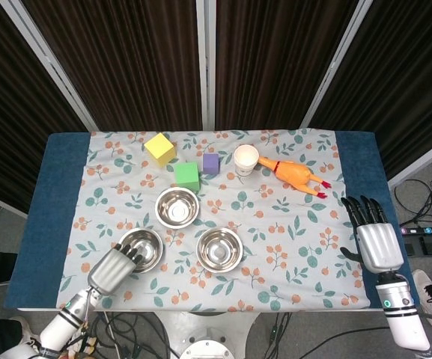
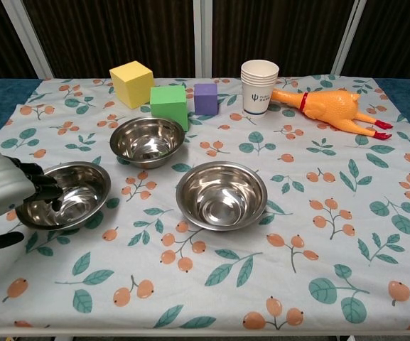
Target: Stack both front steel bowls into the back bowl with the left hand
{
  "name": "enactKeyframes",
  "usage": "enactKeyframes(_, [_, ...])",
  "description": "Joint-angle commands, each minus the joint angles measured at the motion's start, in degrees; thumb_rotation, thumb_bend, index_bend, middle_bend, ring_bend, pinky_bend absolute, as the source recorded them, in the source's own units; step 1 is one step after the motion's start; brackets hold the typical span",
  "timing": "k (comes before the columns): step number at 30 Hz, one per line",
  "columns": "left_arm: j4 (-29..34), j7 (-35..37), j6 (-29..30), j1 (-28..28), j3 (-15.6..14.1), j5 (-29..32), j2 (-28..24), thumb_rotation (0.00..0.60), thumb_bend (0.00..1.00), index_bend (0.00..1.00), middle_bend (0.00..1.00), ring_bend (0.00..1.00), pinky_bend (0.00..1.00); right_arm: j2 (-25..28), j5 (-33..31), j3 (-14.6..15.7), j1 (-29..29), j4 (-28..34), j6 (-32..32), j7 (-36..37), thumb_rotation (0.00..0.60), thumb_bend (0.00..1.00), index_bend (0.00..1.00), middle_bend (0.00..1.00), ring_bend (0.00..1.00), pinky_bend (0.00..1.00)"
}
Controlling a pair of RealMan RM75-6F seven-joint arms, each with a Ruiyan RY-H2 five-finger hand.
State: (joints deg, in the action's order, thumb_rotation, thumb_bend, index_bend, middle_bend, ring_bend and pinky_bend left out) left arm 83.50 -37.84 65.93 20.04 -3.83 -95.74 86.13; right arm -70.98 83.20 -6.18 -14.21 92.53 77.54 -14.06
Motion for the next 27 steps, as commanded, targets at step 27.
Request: enactKeyframes(27, [-24.3, 8.7, 10.2, 3.0, -3.1, -12.0, 11.2, 0.6, 0.32, 0.69, 0.7, 0.58, 0.63, -0.1, -1.4, 0.2, -0.2, -1.5, -0.8, 1.7, 0.6, 0.0, 0.02, 0.1, 0.0, 0.04])
